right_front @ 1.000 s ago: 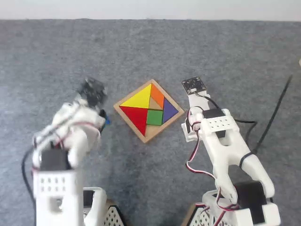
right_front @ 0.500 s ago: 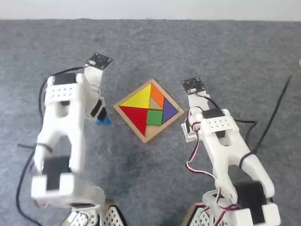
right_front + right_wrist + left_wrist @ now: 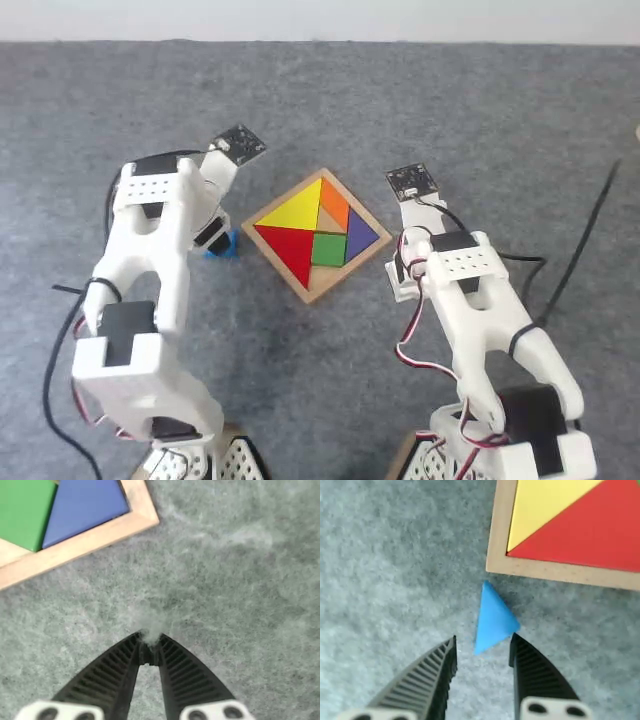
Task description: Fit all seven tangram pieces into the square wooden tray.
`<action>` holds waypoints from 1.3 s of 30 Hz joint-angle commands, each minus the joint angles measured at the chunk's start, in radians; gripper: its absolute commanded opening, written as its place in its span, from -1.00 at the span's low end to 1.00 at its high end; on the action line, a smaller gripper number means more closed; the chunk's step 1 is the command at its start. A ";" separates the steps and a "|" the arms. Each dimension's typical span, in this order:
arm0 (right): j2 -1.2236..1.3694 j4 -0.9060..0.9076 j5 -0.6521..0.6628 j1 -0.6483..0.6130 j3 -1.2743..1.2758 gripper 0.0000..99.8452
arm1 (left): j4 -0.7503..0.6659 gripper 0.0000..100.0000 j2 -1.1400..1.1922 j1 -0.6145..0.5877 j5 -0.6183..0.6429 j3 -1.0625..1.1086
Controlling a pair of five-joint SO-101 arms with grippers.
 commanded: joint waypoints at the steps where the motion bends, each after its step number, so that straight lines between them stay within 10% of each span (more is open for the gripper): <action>1: -0.045 -0.013 -0.003 -0.012 -0.005 -0.98 | -0.021 -0.66 0.018 0.023 -0.035 -0.019; 19: -0.045 -0.013 -0.003 -0.013 -0.005 -0.98 | 0.021 -0.91 0.196 0.014 0.009 -0.094; 33: -0.045 -0.015 -0.003 -0.030 -0.005 -0.98 | 0.535 -0.98 0.196 0.058 0.083 -0.624; 39: -0.044 -0.012 -0.003 -0.065 -0.005 -0.98 | 0.534 -0.98 0.195 0.255 0.150 -0.567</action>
